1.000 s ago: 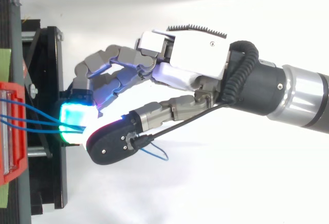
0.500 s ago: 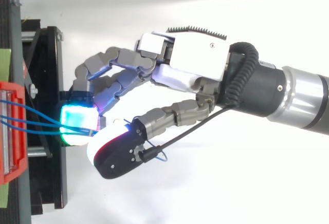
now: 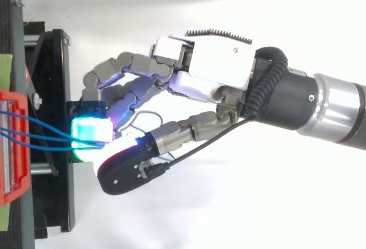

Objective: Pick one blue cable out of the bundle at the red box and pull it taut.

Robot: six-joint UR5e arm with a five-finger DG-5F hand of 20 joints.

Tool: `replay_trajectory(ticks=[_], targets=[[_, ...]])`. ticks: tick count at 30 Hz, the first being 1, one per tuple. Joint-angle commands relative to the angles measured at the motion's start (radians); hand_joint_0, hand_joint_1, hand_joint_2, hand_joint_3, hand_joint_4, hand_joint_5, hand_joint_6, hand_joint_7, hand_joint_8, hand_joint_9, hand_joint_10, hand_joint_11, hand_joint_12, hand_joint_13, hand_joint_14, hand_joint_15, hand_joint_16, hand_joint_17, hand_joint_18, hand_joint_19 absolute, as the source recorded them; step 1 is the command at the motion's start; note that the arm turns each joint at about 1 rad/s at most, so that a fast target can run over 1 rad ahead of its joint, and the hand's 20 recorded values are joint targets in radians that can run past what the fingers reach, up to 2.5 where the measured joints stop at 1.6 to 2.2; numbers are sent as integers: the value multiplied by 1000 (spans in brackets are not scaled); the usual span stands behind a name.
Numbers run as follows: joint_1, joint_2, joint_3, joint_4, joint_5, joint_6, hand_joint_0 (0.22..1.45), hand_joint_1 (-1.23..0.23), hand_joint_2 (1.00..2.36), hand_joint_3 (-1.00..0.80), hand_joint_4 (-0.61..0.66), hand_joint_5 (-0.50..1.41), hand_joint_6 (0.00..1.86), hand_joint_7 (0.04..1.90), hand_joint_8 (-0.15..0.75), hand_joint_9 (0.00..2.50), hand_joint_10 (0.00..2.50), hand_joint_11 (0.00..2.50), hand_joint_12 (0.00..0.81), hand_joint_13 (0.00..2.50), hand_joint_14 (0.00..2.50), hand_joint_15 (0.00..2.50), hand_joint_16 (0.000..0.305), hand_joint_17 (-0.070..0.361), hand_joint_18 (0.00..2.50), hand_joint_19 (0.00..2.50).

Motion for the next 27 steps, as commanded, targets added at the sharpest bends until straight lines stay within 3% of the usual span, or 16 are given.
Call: replay_trajectory(ticks=[1,5,8,9,11,14,16,17,22,27], targets=[[0,0,1,0,0,0,663,-838,1018,-197,32,-154,906,1165,318,971,18,1049,318,561,12,311,43,96,662,418],[0,0,0,0,0,0,639,-838,1011,-194,-28,-144,906,1103,306,984,15,924,330,556,10,292,46,104,680,412],[0,0,0,0,0,0,613,-799,1000,-157,-55,-130,875,1169,313,1010,12,809,366,549,8,255,54,121,706,393],[0,0,1,0,0,0,560,-711,1164,-175,-78,-126,864,1194,321,1002,12,772,376,542,8,254,57,128,705,389],[0,0,0,-1,0,0,525,-628,1299,-189,-92,-123,857,1148,324,1010,10,761,386,530,8,251,59,132,697,386],[0,0,0,-3,0,0,514,-610,1339,-168,-99,-119,849,1163,332,1015,13,783,393,528,8,255,60,134,696,379],[0,0,0,0,0,0,552,-671,1188,-99,-71,-126,849,1174,338,1006,12,824,388,527,8,254,58,131,690,374],[0,0,0,0,0,0,614,-761,1002,-18,-31,-142,861,1150,330,980,13,880,374,519,8,261,55,123,667,375],[0,0,0,0,0,0,679,-893,1019,-130,-37,-172,880,1130,271,901,18,990,316,475,12,269,43,97,580,385],[0,0,0,0,0,0,744,-954,1002,-466,29,-180,890,1068,272,884,16,996,312,472,10,267,43,96,584,366]])
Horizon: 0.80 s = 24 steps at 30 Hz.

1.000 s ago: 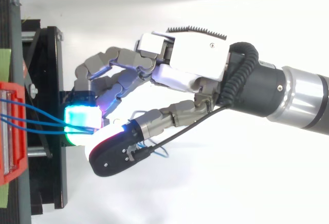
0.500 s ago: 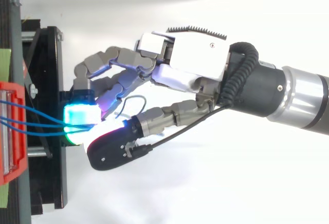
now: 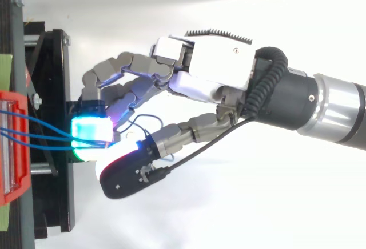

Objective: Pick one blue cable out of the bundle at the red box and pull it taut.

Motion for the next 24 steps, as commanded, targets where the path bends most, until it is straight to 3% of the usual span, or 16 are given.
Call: replay_trajectory(ticks=[1,6,15,24], targets=[[0,0,0,0,0,0,741,-953,1002,-477,29,-180,890,1069,272,883,18,1000,312,472,10,267,43,96,585,366],[0,0,0,0,0,0,584,-808,1000,-500,79,-170,883,1054,290,919,15,1001,314,497,11,288,43,96,596,414],[0,0,0,0,0,0,565,-655,1000,-500,88,-158,872,1096,297,952,16,990,321,524,11,302,43,98,615,429],[0,0,0,0,0,-3,641,-774,1017,-221,53,-149,886,1141,299,968,17,1025,318,539,11,304,42,95,631,423]])
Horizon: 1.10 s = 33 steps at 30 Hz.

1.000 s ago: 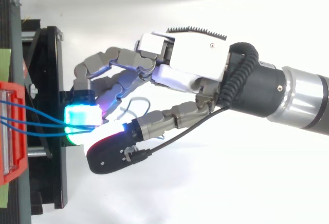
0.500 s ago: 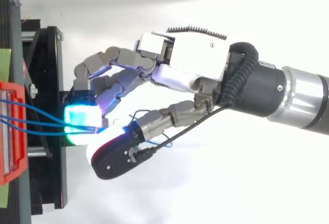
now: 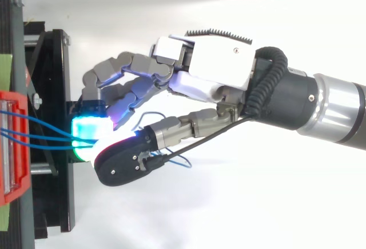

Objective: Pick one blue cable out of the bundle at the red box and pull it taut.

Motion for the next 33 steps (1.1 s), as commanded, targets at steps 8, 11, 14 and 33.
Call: replay_trajectory(ticks=[8,11,14,33], targets=[[0,0,0,0,0,0,834,-901,1007,-400,-97,-173,909,1368,280,958,17,1040,306,531,11,298,42,96,585,414],[0,0,0,2,0,0,871,-876,1000,-500,-140,-187,926,1302,265,949,16,1029,300,526,11,289,42,94,562,409],[0,0,1,0,0,-2,868,-873,1000,-500,-138,-193,928,1237,247,934,15,1022,295,526,11,291,41,92,557,399],[0,0,0,0,0,3,900,-892,1000,-500,-56,-211,932,1130,186,871,16,996,288,478,11,289,40,89,492,408]])
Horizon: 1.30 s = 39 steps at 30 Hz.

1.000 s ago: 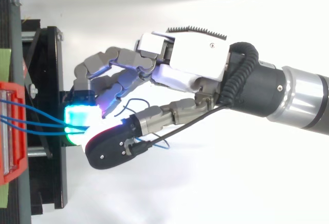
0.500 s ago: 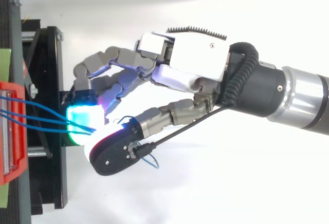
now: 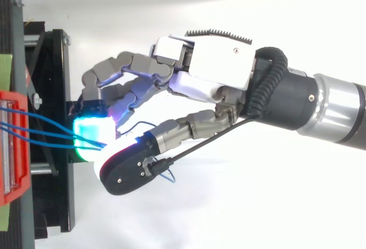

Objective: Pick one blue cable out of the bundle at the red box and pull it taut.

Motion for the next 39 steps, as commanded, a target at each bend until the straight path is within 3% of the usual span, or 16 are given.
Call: replay_trajectory(ticks=[1,19,23,29,34,36,39], targets=[[0,0,0,0,0,1,901,-890,1000,-500,-50,-212,932,1109,185,864,16,999,287,468,11,286,40,89,483,411],[1,0,0,0,0,1,844,-961,1000,-500,1,-250,930,974,173,720,15,986,297,342,7,196,41,92,480,276],[0,0,0,0,0,1,642,-923,1000,-500,41,-232,910,1010,205,779,15,992,307,369,8,216,42,94,509,311],[0,0,0,0,0,1,519,-812,1000,-500,65,-213,900,992,251,875,14,1018,326,433,9,246,45,102,544,358],[0,0,0,0,0,1,523,-705,1000,-500,61,-196,889,1030,262,932,14,1013,322,467,10,259,45,101,556,384],[0,0,0,0,0,1,591,-658,1000,-500,35,-185,885,1084,234,961,16,1006,305,477,10,264,42,94,556,396],[0,0,0,0,0,1,621,-677,1009,-351,15,-176,892,1122,237,987,17,1001,301,489,10,256,41,92,565,406]])
